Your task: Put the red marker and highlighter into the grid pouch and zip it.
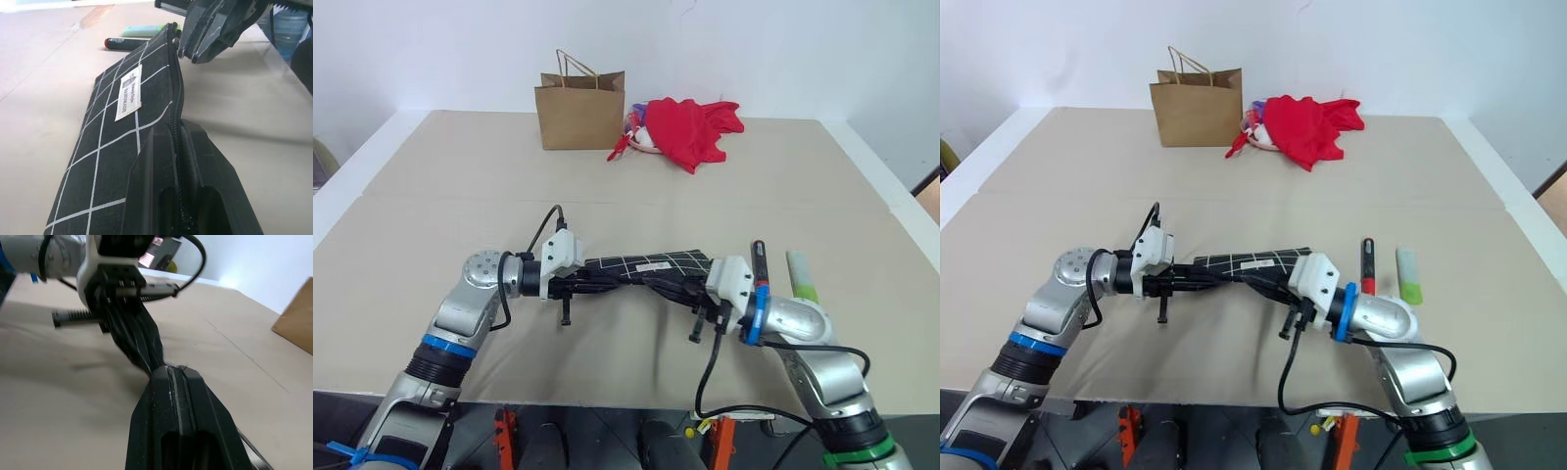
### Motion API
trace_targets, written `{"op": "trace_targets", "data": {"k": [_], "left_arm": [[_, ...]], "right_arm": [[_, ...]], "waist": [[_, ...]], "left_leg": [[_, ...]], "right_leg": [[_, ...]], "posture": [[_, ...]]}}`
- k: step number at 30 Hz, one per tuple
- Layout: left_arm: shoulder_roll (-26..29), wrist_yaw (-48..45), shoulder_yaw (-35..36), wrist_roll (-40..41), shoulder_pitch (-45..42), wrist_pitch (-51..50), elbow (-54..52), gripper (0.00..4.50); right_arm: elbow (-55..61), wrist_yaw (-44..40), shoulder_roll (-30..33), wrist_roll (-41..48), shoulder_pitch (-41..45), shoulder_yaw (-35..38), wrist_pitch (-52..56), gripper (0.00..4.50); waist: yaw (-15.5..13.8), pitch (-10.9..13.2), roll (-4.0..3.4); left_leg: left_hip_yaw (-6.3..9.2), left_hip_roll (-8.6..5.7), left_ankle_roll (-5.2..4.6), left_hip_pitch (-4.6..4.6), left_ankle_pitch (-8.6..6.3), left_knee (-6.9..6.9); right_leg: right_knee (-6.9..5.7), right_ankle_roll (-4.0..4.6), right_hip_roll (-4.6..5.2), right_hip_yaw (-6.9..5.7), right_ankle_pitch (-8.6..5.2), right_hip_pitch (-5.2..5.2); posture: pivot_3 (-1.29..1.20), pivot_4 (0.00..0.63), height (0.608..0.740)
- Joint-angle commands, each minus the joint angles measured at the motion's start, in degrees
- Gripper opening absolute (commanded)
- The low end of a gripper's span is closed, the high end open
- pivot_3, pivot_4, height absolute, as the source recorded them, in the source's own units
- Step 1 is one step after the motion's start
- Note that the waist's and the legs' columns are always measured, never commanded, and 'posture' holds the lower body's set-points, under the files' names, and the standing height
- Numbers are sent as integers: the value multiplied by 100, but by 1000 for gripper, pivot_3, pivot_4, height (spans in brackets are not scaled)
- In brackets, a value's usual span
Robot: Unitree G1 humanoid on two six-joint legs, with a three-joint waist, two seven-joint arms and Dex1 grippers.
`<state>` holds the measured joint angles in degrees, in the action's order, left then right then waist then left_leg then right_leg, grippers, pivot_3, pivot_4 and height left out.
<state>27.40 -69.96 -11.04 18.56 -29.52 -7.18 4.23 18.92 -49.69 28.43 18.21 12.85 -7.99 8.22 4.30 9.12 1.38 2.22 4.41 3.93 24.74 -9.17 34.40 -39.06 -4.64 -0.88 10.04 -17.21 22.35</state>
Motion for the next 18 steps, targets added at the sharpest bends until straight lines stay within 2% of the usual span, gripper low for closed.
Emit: {"op": "trace_targets", "data": {"k": [1,18], "left_arm": [[-87,36,1,-61,-110,197,14,0],[-379,149,-9,-179,-243,369,155,0]], "right_arm": [[151,63,-133,33,269,-152,145,20],[-225,103,-676,-69,917,-758,812,20]], "waist": [[0,0,0],[2,0,0]], "left_leg": [[0,0,0,0,0,0],[43,0,4,14,3,1]], "right_leg": [[0,0,0,0,0,0],[0,6,-1,-40,-1,-2]], "posture": [[0,150,740],[0,150,740]]}}
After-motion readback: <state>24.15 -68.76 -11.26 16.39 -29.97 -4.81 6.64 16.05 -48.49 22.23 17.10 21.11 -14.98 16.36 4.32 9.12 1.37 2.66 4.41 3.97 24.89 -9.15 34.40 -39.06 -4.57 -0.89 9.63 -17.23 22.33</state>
